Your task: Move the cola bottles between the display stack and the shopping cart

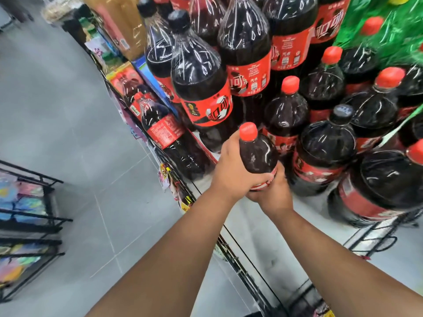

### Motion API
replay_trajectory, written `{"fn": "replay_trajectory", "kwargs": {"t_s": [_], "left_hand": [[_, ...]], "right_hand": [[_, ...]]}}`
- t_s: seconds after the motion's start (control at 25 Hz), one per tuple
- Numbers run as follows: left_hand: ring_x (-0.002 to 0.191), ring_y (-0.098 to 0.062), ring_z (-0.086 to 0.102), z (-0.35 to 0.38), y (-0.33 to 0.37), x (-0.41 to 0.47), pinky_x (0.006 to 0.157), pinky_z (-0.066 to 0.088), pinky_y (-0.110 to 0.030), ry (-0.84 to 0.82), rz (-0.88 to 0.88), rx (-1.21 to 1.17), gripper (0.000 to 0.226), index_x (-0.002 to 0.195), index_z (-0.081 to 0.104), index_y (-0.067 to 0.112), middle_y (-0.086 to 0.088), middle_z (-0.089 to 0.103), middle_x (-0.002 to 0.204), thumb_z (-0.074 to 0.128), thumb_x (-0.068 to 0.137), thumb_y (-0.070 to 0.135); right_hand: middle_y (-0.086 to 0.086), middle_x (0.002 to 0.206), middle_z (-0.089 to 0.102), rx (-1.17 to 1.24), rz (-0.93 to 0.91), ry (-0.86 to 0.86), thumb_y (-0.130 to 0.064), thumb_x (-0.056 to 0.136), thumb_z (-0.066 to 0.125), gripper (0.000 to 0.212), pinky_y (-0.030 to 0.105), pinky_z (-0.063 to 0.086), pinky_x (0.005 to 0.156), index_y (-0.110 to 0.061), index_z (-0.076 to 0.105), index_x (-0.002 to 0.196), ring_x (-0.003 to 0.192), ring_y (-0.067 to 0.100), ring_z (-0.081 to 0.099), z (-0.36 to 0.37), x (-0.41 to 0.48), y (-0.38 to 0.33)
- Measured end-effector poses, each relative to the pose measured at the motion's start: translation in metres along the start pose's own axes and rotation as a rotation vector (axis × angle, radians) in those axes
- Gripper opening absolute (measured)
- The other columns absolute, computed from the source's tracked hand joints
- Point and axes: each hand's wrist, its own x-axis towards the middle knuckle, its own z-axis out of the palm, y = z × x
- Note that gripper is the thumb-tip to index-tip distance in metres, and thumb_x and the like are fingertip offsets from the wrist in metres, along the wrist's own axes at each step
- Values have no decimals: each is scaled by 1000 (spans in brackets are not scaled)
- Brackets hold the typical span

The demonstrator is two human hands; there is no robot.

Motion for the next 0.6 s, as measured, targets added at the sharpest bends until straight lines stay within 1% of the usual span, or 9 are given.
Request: {"fn": "replay_trajectory", "kwargs": {"t_s": [0.08, 0.12, 0.2, 0.28, 0.4, 0.48, 0.6], "left_hand": [[127, -14, 49, -2, -4, 6, 114, 41, -34, 3, 23, -1, 114, 146, 39, 20, -4, 46, 136, 99, 50, 30], [123, -14, 49, -3, -4, 9, 115, 39, -30, 5, 29, 10, 114, 147, 38, 20, -5, 43, 135, 99, 51, 30], [118, -14, 45, -6, -1, 16, 112, 33, -21, -7, -5, 50, 118, 152, 32, 24, -4, 32, 130, 99, 54, 28], [119, -17, 46, -7, -1, 21, 109, 31, -18, -17, -23, 81, 120, 154, 28, 29, -4, 28, 126, 99, 56, 28], [123, -23, 48, -5, -2, 20, 113, 34, -24, 1, -30, 96, 122, 156, 26, 31, -3, 28, 126, 99, 58, 30], [125, -24, 49, -5, -1, 20, 116, 36, -30, 7, -41, 98, 123, 157, 25, 32, -3, 27, 128, 98, 59, 32], [124, -27, 50, -5, 2, 20, 117, 37, -33, 7, -52, 115, 124, 158, 23, 34, -4, 27, 129, 98, 59, 33]], "right_hand": [[-2, 128, 58, -21, -10, 14, -31, 42, 91, 112, 42, 52, 93, -36, 32, 137, 114, 19, 59, 5, 6, -2], [-1, 130, 57, -23, -9, 20, -34, 41, 90, 114, 42, 52, 94, -37, 30, 139, 117, 21, 58, 8, 9, -3], [1, 131, 56, -12, 8, 29, -38, 41, 88, 115, 44, 52, 94, -37, 28, 139, 119, 22, 57, 16, 17, -2], [6, 131, 55, -31, 35, 31, -34, 46, 90, 114, 44, 51, 94, -32, 26, 140, 118, 25, 56, 17, 18, -9], [12, 135, 45, -103, 59, 18, -23, 56, 92, 112, 36, 46, 92, -24, 23, 145, 119, 27, 51, 18, 22, -8], [13, 137, 38, -127, 76, 39, -22, 57, 92, 113, 37, 45, 94, -23, 22, 146, 120, 28, 48, 19, 24, -6], [15, 137, 38, -135, 67, 20, -23, 55, 93, 118, 41, 43, 98, -21, 19, 147, 125, 30, 45, 18, 24, -8]]}}
